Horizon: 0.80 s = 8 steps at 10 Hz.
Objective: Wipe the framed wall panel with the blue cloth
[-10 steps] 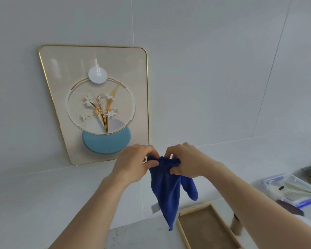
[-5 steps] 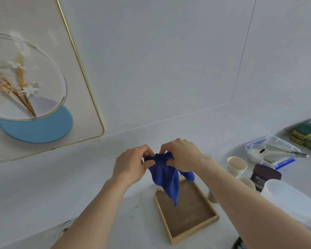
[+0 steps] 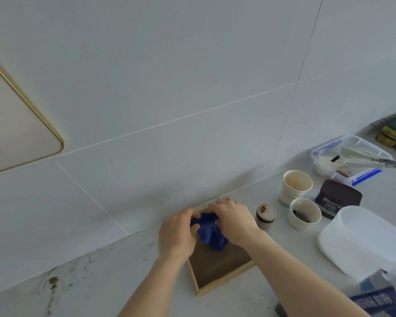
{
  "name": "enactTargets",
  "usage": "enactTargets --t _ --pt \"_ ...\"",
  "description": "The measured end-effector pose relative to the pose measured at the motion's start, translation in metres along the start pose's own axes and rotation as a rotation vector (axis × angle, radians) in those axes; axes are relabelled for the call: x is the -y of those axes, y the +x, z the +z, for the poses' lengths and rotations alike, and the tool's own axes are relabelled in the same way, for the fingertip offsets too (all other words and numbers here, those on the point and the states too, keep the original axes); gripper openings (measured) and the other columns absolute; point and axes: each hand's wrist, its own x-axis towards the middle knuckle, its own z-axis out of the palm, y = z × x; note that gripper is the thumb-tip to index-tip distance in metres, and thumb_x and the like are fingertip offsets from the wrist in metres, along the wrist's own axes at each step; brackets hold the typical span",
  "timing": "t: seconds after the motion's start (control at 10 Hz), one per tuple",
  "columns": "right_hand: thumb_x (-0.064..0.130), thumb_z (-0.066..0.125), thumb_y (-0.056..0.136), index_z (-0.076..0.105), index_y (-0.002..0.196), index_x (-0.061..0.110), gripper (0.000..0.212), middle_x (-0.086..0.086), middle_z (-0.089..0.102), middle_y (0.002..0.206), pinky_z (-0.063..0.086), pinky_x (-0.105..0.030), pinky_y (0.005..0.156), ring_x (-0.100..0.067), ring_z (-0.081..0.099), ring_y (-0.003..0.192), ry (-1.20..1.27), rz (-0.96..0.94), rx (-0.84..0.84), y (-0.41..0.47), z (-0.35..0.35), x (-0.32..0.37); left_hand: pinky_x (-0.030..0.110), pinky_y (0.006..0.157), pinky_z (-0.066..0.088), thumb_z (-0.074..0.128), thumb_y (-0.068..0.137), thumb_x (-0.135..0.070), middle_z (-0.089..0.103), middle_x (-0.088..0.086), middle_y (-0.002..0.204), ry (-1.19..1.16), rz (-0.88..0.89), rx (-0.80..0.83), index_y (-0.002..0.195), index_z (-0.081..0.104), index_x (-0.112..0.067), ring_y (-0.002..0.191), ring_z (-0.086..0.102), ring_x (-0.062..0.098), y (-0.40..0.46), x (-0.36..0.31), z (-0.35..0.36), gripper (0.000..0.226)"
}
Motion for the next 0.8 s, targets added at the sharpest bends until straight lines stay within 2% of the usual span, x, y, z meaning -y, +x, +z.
enactTargets --t 0.1,0.2,0.3,0.4,0.5,0.6,0.8 --pt "0.004 0.065 0.094 0.060 0.133 0.023 0.043 -0.004 0.063 0.122 0.046 -0.037 0.080 -0.030 0.060 0.114 0.022 0.022 0.034 -0.008 0.041 -0.014 0.028 0.091 0.048 0.060 0.102 -0.029 0.070 -0.016 0.122 0.061 0.026 0.035 0.124 0.064 -0.039 0.114 0.062 0.014 -0.006 0.006 0.032 0.024" --pt "0.012 0.066 0.099 0.045 0.154 0.025 0.060 -0.007 0.050 0.153 0.048 -0.044 0.110 -0.033 0.046 0.143 0.037 0.051 0.230 -0.019 0.077 -0.026 0.030 0.102 0.048 0.059 0.104 -0.031 0.061 -0.014 0.137 0.104 0.050 0.165 0.136 0.058 -0.034 0.123 0.058 0.014 -0.014 0.013 0.059 0.033" --pt "0.040 0.059 0.104 0.013 0.166 0.030 0.078 -0.005 0.003 0.178 0.012 -0.053 0.132 -0.029 -0.001 0.164 0.020 0.031 0.385 -0.031 0.103 -0.033 0.036 0.121 0.037 0.057 0.103 -0.044 0.038 -0.008 0.162 0.161 0.033 0.367 0.158 0.036 -0.029 0.146 0.041 0.018 -0.025 0.024 0.079 0.061" --pt "0.062 0.044 0.103 -0.007 0.166 0.033 0.086 -0.002 -0.017 0.176 -0.009 -0.055 0.130 -0.029 -0.022 0.161 -0.056 0.024 0.386 -0.036 0.119 -0.036 0.046 0.133 0.002 0.047 0.101 -0.060 -0.005 -0.004 0.177 0.303 0.064 0.561 0.168 -0.001 -0.029 0.164 -0.004 0.025 -0.034 0.035 0.091 0.088" --pt "0.075 0.037 0.098 -0.015 0.164 0.035 0.093 -0.001 -0.025 0.174 -0.021 -0.057 0.125 -0.031 -0.032 0.157 -0.122 0.039 0.393 -0.038 0.124 -0.036 0.053 0.128 -0.018 0.038 0.097 -0.073 -0.027 0.000 0.173 0.414 0.077 0.609 0.164 -0.020 -0.033 0.159 -0.028 0.029 -0.038 0.042 0.093 0.097" --pt "0.086 0.031 0.091 -0.014 0.163 0.039 0.097 -0.002 -0.028 0.172 -0.026 -0.058 0.122 -0.031 -0.036 0.154 -0.143 0.062 0.391 -0.038 0.118 -0.036 0.055 0.124 -0.024 0.034 0.092 -0.082 -0.033 0.001 0.170 0.461 0.073 0.586 0.162 -0.023 -0.036 0.155 -0.035 0.029 -0.035 0.046 0.080 0.101" --pt "0.101 0.027 0.076 -0.014 0.162 0.044 0.111 -0.002 -0.029 0.172 -0.021 -0.062 0.125 -0.031 -0.036 0.154 -0.066 0.111 0.349 -0.045 0.086 -0.016 0.058 0.121 -0.028 0.026 0.085 -0.091 -0.041 -0.002 0.165 0.468 0.070 0.493 0.155 -0.032 -0.040 0.152 -0.040 0.029 -0.036 0.066 0.027 0.105"
